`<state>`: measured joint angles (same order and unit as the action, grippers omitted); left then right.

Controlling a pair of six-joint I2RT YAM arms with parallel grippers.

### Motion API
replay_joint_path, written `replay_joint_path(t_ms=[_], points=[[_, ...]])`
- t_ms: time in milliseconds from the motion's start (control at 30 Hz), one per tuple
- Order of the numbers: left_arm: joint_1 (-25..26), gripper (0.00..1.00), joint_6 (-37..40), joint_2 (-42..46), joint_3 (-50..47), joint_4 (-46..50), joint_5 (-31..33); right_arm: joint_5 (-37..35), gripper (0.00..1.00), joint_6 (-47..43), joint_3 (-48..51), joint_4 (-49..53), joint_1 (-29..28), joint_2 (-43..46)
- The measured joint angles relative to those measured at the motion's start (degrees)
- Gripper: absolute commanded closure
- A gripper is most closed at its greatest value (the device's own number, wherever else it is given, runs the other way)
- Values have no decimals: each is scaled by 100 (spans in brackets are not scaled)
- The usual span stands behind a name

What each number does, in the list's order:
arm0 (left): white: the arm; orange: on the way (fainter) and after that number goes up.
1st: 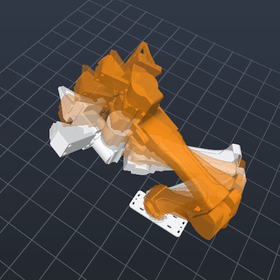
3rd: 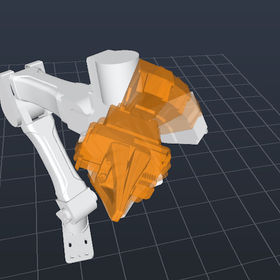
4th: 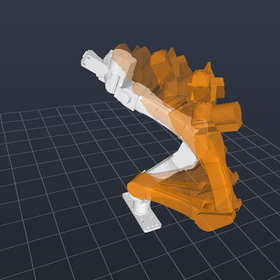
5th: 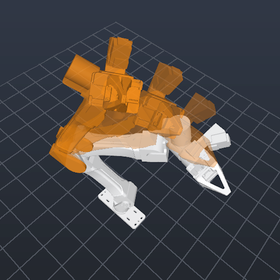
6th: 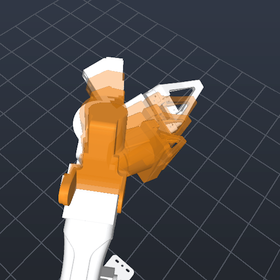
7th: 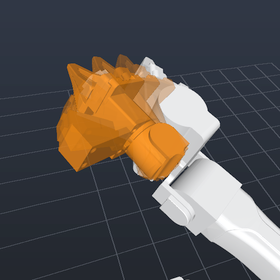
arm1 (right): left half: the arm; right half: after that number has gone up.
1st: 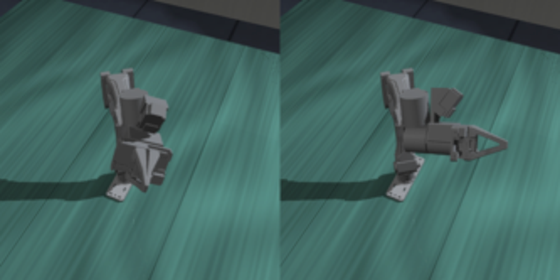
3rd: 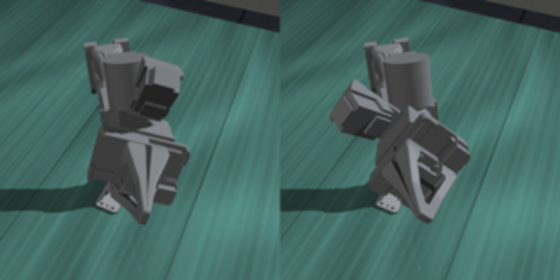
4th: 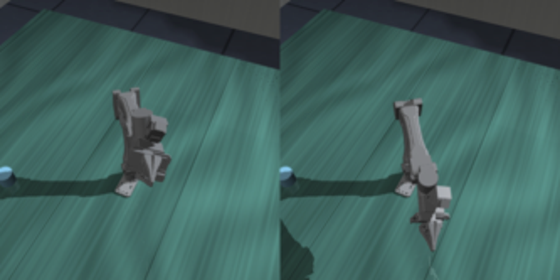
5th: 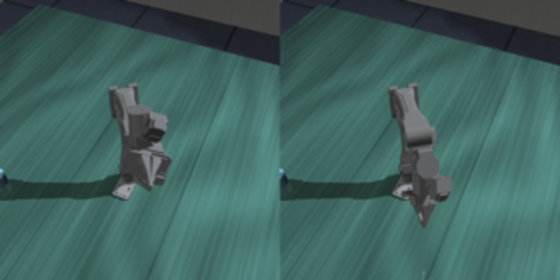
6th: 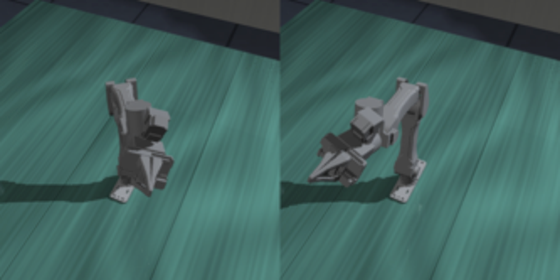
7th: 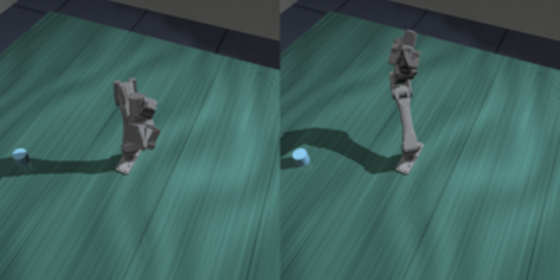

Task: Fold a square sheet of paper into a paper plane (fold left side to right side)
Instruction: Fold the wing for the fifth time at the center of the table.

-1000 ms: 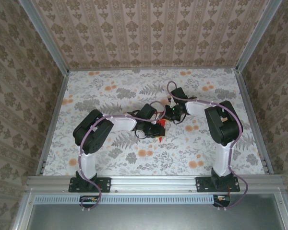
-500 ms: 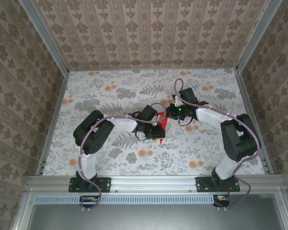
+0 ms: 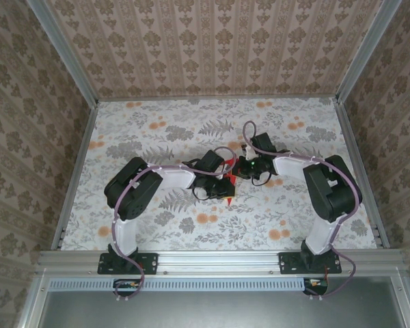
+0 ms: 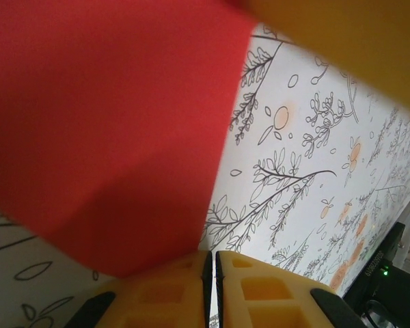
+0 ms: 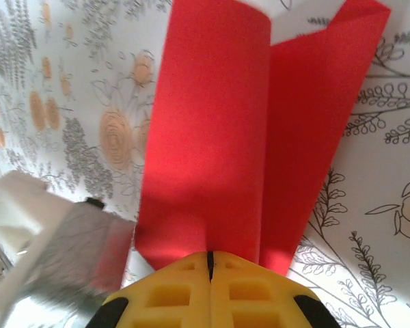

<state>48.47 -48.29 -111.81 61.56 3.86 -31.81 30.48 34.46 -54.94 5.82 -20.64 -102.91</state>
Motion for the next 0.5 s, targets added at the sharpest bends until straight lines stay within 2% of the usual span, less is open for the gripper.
replay_joint_path(t_ms=[500], points=[[0, 86, 9, 0, 0, 0, -2, -267, 100, -70, -61, 63, -101, -197]])
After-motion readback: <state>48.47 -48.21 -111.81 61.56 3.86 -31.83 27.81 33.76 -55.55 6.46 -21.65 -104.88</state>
